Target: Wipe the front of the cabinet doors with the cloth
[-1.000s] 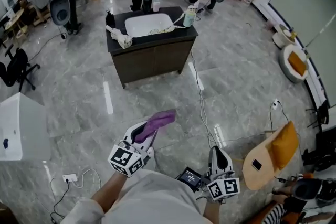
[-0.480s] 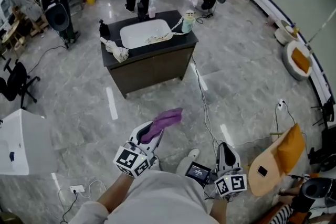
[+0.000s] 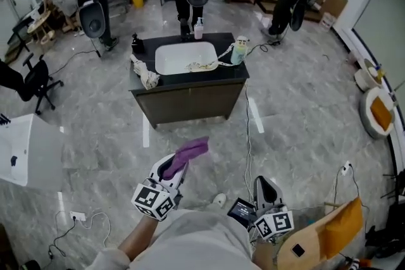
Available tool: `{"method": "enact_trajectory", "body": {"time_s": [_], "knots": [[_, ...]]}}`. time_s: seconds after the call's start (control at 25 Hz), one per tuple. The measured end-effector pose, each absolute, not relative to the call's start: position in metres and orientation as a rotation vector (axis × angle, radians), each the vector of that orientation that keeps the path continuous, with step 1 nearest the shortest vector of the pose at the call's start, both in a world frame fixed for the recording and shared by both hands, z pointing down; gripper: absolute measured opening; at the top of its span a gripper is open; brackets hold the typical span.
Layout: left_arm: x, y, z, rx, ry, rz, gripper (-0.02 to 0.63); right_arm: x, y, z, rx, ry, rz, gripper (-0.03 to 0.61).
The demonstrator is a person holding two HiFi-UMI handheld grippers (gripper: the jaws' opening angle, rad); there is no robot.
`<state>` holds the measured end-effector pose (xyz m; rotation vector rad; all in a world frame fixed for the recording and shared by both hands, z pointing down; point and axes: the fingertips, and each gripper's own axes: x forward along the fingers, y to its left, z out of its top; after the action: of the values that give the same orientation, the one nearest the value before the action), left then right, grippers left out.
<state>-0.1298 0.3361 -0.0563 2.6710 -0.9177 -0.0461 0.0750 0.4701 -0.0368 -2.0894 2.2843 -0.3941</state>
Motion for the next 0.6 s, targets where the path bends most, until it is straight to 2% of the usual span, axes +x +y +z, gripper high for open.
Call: {"method": "enact_trajectory", "body": {"time_s": [0.28, 0.6], "knots": [[-0.055, 0.329, -0.058, 2.667, -1.002, -0.076, 0.094, 0.138, 0.414, -0.036, -1.925, 2.496, -0.367, 0.026], [-0.079, 0.266, -0.025, 2.555, -1.171, 0.019, 0.094, 0.165, 0.340, -0.012, -1.899, 2.506, -0.484, 0.026]]}}
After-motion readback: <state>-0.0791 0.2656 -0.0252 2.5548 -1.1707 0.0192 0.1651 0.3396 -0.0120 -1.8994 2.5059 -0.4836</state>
